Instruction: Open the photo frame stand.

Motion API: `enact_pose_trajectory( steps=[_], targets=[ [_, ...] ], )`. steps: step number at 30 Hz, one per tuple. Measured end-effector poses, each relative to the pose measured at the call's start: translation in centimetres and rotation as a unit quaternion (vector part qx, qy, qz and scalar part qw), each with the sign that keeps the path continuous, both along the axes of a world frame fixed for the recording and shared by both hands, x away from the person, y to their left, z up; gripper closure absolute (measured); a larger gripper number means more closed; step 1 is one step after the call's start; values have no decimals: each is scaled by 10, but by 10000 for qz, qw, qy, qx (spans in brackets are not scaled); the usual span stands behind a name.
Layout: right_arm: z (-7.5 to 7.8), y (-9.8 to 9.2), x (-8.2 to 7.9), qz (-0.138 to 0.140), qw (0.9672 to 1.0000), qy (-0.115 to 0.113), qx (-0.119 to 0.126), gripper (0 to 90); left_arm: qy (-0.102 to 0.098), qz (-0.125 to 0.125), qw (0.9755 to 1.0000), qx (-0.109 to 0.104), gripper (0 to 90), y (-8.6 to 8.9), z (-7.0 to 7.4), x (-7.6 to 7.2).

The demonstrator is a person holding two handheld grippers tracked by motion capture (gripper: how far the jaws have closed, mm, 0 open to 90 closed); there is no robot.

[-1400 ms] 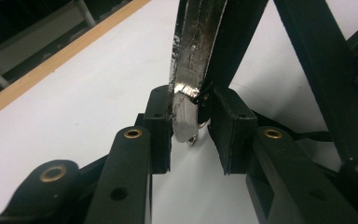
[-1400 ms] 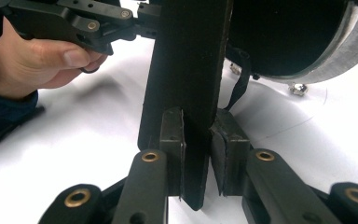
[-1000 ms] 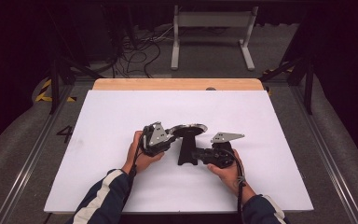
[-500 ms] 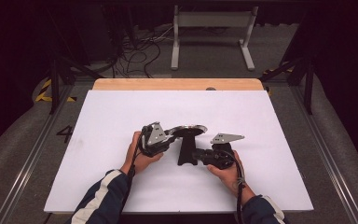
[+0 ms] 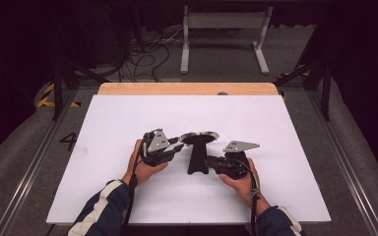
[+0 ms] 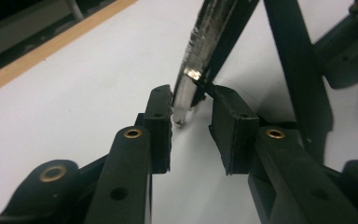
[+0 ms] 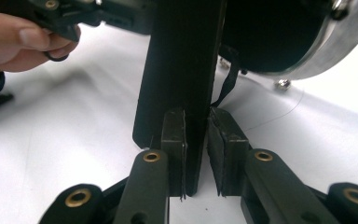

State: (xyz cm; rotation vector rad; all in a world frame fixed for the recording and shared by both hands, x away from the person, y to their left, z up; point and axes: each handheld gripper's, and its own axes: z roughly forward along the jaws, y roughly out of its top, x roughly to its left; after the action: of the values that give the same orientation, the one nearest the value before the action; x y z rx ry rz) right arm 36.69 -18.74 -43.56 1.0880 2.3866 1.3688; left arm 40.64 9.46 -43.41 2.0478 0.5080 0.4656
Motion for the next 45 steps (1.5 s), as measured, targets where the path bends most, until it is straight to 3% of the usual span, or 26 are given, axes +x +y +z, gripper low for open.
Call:
enact_pose_trajectory(
  steps=[7, 14, 18, 22, 25, 31, 36, 39, 42, 45],
  targets=[
    [10, -7, -6, -45, 9997, -226, -46, 778, 94, -8, 10000, -11, 663, 23, 3, -12],
    [18, -10, -13, -84, 9984, -507, -232, 784, 116, -73, 9996, 246, 594, 40, 5, -26],
    [23, -9, -22, -9, 9971, -702, -304, 850, 180, 12, 9996, 239, 556, 46, 4, -31],
    [25, -7, -28, -7, 9962, -799, -360, 900, 146, -110, 9991, 370, 589, 51, 5, -39],
    [25, -2, -33, 36, 9954, -877, -383, 900, 144, -95, 9995, 254, 584, 53, 8, -40],
    [27, 11, -38, 84, 9928, -1137, -367, 900, 194, -139, 9997, 99, 515, 46, 11, -30],
    [19, 33, -40, 162, 9914, -1200, -498, 900, -23, -82, 10000, 35, 436, 24, 19, -18],
    [17, 42, -40, 185, 9905, -1253, -535, 900, -2, -88, 9999, -73, 419, 19, 22, -13],
    [13, 55, -39, 276, 9900, -1254, -591, 900, 28, -132, 9998, -149, 419, 12, 23, -6],
    [4, 68, -36, 355, 9921, -1059, -565, 900, 34, -292, 9995, -124, 447, 6, 24, -3]
  ],
)
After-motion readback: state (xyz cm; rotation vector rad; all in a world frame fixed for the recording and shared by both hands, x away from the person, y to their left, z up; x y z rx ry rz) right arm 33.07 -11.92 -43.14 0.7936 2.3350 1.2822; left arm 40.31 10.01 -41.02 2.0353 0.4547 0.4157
